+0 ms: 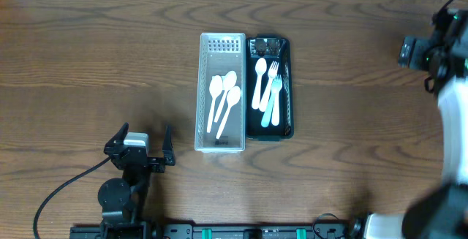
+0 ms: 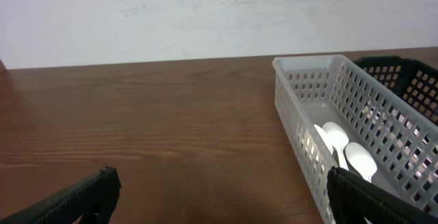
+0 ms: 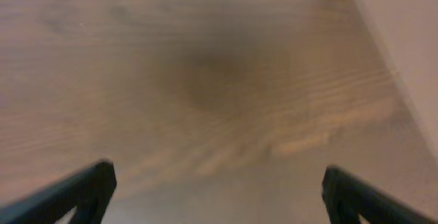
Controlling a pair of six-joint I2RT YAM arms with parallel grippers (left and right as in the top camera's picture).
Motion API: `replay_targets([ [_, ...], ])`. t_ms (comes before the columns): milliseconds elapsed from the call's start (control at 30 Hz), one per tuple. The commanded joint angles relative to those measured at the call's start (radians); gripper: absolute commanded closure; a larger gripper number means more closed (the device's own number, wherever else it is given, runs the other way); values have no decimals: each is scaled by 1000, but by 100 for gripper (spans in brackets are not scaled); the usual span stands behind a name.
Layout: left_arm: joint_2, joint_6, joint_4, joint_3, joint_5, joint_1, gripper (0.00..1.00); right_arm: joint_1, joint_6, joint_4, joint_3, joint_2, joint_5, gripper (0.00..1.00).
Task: Pack container
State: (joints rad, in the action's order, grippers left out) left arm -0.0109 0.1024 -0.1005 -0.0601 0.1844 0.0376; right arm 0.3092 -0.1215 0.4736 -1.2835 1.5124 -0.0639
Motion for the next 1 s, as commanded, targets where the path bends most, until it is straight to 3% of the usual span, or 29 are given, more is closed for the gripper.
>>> replay_targets([
  [0, 7, 9, -6, 32, 7, 4, 2, -59, -6, -96, 144, -223, 71, 1],
  [300, 7, 9, -6, 32, 7, 4, 2, -219, 32, -239, 505, -798, 92, 1],
  [533, 7, 9, -6, 32, 7, 4, 2, -258, 31, -246, 711, -1170, 96, 1],
  [967, 7, 9, -6, 32, 7, 4, 2, -269, 32, -402, 1001, -1414, 175, 1],
])
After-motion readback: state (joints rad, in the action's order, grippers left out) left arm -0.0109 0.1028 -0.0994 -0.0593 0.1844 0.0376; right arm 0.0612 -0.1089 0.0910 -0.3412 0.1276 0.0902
